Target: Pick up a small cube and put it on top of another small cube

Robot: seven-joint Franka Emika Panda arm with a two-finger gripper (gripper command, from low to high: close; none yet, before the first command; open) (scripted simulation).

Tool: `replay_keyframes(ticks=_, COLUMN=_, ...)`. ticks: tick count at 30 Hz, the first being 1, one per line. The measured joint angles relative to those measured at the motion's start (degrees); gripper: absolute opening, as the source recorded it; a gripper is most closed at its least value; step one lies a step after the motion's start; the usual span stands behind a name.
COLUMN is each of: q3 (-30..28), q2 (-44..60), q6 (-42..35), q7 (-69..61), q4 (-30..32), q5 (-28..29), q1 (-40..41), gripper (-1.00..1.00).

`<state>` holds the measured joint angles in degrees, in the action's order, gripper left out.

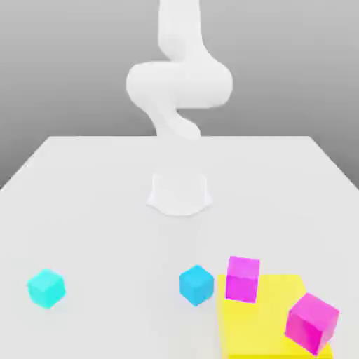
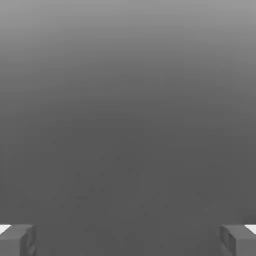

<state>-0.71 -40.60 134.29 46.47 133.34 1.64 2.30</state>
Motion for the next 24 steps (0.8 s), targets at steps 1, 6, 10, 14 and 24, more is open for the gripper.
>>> replay_keyframes(ticks=1, q3=-0.4, q2=2.3, q6=1.1, q7=0.3, q4=0.7, q5=0.7, q1=1.0, gripper=0.00)
replay_keyframes(ticks=6, q3=-2.9, q2=12.8, q6=6.1, q7=1.1, q4=3.8, q5=3.4, q1=5.2, gripper=0.00)
replay_keyframes(ticks=10, q3=-5.6, q2=21.0, q6=10.1, q7=1.1, q4=6.2, q5=4.6, q1=8.2, gripper=0.00)
replay_keyframes(ticks=14, q3=-8.9, q2=29.3, q6=14.1, q7=0.1, q4=8.7, q5=4.4, q1=10.7, gripper=0.00)
replay_keyframes(ticks=24, q3=-11.1, q2=50.4, q6=24.4, q7=-10.1, q4=14.6, q5=-6.8, q1=20.3, gripper=0.00)
